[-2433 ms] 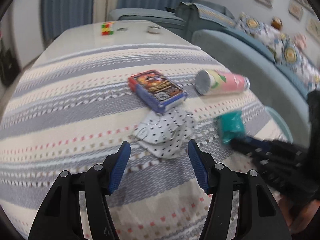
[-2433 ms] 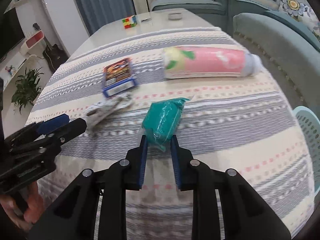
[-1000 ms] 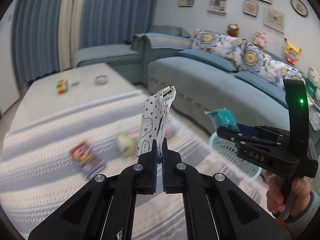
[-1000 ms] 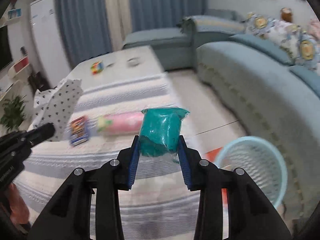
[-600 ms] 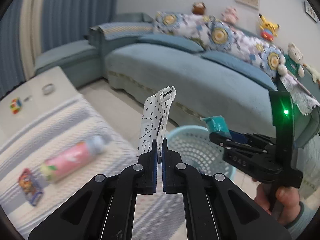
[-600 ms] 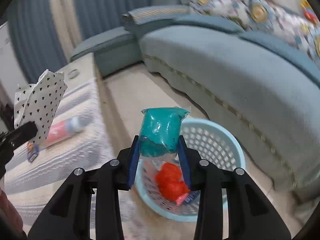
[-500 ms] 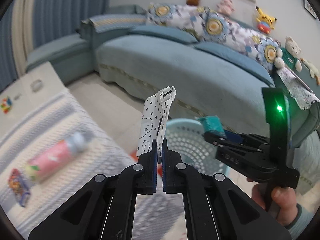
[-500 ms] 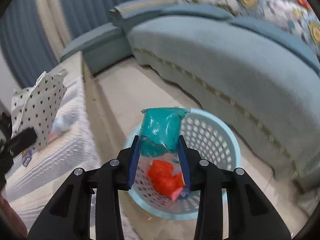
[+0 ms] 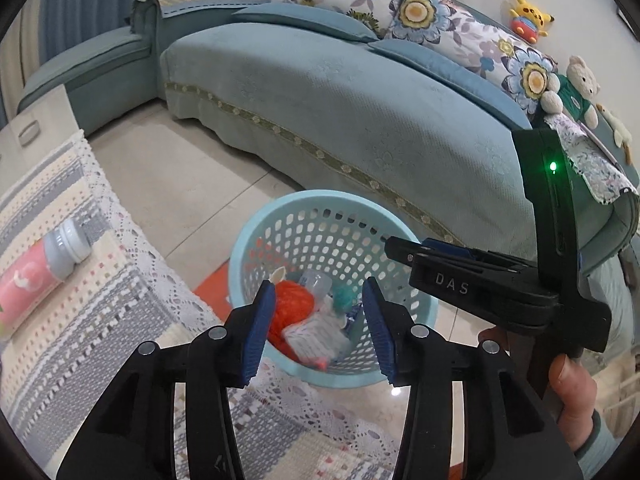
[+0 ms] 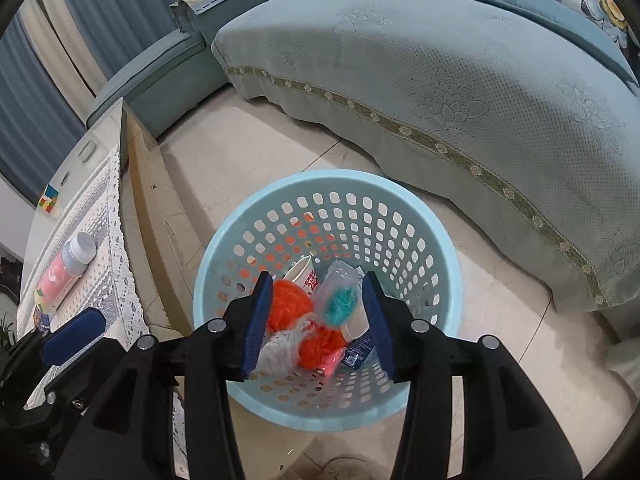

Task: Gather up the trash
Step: 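Carry paper and pouch over the wastebasket and open both tools to drop them, then grasp the red card box with left tool while right tool grasps pink bottle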

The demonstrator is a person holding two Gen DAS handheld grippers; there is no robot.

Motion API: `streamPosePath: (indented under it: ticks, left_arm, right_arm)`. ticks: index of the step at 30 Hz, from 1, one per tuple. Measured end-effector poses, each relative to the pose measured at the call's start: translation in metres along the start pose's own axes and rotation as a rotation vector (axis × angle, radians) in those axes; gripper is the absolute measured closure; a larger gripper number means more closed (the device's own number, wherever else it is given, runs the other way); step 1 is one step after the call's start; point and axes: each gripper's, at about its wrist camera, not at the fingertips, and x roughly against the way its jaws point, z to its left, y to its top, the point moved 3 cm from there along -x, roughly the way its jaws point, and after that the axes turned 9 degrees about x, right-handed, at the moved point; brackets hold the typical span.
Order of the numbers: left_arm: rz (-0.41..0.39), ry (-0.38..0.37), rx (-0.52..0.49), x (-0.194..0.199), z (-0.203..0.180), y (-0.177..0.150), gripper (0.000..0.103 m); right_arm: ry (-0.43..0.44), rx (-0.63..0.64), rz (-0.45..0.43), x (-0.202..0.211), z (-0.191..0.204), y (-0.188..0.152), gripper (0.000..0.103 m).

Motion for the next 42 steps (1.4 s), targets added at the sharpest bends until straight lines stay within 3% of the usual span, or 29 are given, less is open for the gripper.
streamPosePath:
  ticks: [4, 11, 14, 17, 19, 21, 24, 27, 29, 33, 37, 39, 42]
  left_arm:
    - [-0.021, 0.011, 0.015, 0.017, 0.013, -0.001, 0.057]
    - [-0.117, 0.070, 0.035, 0.072, 0.045, 0.001, 0.057]
    - [-0.167, 0.096, 0.073, 0.101, 0.070, 0.001, 0.053]
    - [-0.210, 0.141, 0.110, 0.126, 0.096, 0.000, 0.053]
    - [-0.251, 0.186, 0.169, 0.147, 0.126, -0.003, 0.047]
    - [-0.304, 0.263, 0.248, 0.168, 0.158, -0.006, 0.033]
    - [-0.349, 0.395, 0.368, 0.187, 0.211, -0.009, 0.028]
    - [-0.336, 0.483, 0.492, 0.191, 0.267, -0.013, 0.028]
    - [-0.313, 0.501, 0.556, 0.187, 0.294, -0.014, 0.028]
    - [-0.252, 0.471, 0.687, 0.166, 0.339, -0.022, 0.028]
    - [-0.213, 0.519, 0.703, 0.144, 0.355, -0.023, 0.028]
    - [-0.195, 0.578, 0.706, 0.135, 0.359, -0.022, 0.028]
    - [-0.154, 0.595, 0.716, 0.123, 0.366, -0.023, 0.029]
  right_arm:
    - [0.020, 0.011, -0.024, 0.005, 0.005, 0.003, 0.060]
    - [0.086, 0.110, -0.167, 0.039, 0.046, 0.008, 0.060]
    - [0.114, 0.198, -0.256, 0.061, 0.080, 0.009, 0.060]
    - [0.156, 0.279, -0.299, 0.074, 0.115, 0.006, 0.060]
    - [0.173, 0.333, -0.303, 0.076, 0.140, 0.005, 0.060]
    - [0.185, 0.372, -0.300, 0.073, 0.163, 0.006, 0.060]
    - [0.233, 0.412, -0.288, 0.062, 0.200, 0.013, 0.058]
    - [0.300, 0.434, -0.256, 0.043, 0.232, 0.029, 0.058]
    - [0.333, 0.446, -0.241, 0.029, 0.251, 0.039, 0.058]
    - [0.381, 0.476, -0.179, -0.011, 0.286, 0.057, 0.058]
    - [0.399, 0.509, -0.128, -0.043, 0.309, 0.070, 0.060]
    - [0.410, 0.513, -0.081, -0.059, 0.317, 0.078, 0.060]
    - [0.428, 0.527, 0.008, -0.080, 0.322, 0.084, 0.060]
